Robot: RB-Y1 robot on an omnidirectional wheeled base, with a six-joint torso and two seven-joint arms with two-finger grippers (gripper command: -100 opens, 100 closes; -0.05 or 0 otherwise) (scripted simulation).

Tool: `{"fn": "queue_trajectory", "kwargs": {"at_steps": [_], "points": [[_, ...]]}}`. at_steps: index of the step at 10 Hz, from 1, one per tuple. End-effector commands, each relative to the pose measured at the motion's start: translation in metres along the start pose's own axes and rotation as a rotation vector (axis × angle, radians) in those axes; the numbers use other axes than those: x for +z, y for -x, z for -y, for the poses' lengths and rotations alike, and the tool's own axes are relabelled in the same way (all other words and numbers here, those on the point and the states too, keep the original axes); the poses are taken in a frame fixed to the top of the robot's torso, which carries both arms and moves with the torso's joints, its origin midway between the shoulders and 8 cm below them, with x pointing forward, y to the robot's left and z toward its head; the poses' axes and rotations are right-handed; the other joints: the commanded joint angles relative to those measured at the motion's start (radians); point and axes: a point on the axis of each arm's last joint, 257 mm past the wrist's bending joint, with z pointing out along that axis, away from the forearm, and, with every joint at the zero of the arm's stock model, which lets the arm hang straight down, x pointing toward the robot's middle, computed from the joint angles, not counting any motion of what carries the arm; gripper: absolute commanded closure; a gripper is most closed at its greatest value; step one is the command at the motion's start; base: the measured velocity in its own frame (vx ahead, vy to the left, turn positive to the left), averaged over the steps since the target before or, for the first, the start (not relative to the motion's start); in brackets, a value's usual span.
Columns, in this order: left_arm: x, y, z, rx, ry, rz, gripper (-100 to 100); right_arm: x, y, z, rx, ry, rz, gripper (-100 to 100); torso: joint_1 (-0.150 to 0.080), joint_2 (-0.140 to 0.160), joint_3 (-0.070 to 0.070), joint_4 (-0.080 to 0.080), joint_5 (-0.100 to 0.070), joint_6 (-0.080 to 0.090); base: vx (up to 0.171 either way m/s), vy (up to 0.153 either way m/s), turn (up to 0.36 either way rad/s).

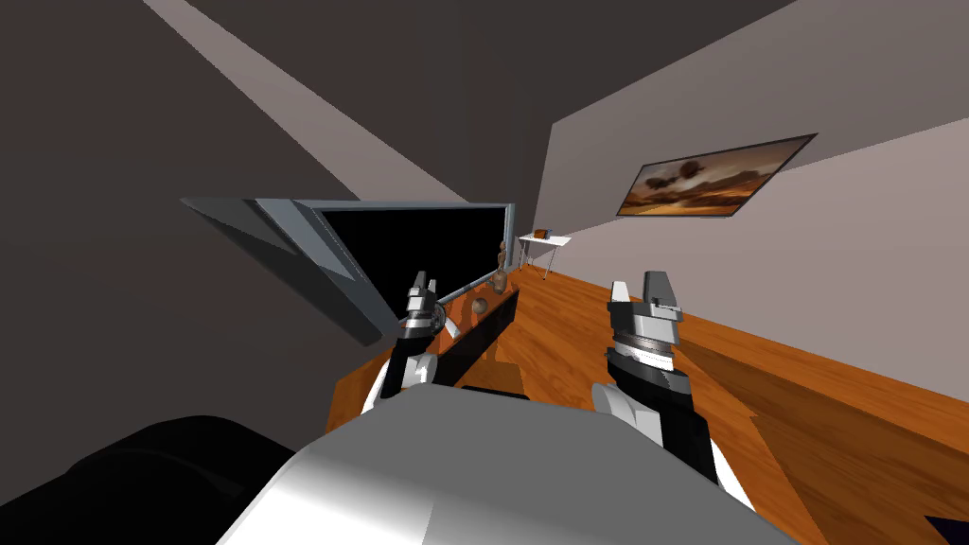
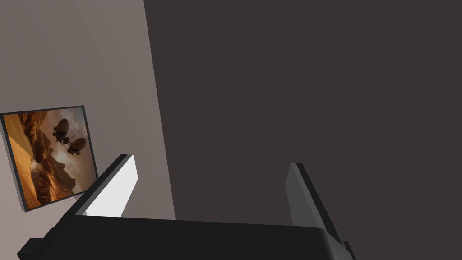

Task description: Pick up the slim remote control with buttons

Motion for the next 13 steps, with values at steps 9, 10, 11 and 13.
{"fn": "queue_trajectory", "kwargs": {"at_steps": [9, 10, 11, 13], "points": [[-0.034, -0.012, -0.089, 0.073, 0.222, -0.205, -100, 0.000, 0.000, 0.000, 0.000, 0.000, 0.000, 0, 0.001, 0.000, 0.000, 0.000, 0.000, 0.000, 0.003, 0.012, -0.067], [-0.034, -0.012, -0.089, 0.082, 0.222, -0.217, -100, 0.000, 0.000, 0.000, 0.000, 0.000, 0.000, 0, 0.002, 0.000, 0.000, 0.000, 0.000, 0.000, 0.001, 0.014, -0.031], [-0.042, -0.010, -0.105, 0.094, 0.265, -0.242, -100, 0.000, 0.000, 0.000, 0.000, 0.000, 0.000, 0, 0.001, 0.000, 0.000, 0.000, 0.000, 0.000, 0.002, 0.012, -0.057], [-0.051, -0.008, -0.121, 0.107, 0.309, -0.267, -100, 0.000, 0.000, 0.000, 0.000, 0.000, 0.000, 0, 0.002, 0.000, 0.000, 0.000, 0.000, 0.000, 0.001, 0.016, -0.076]]}}
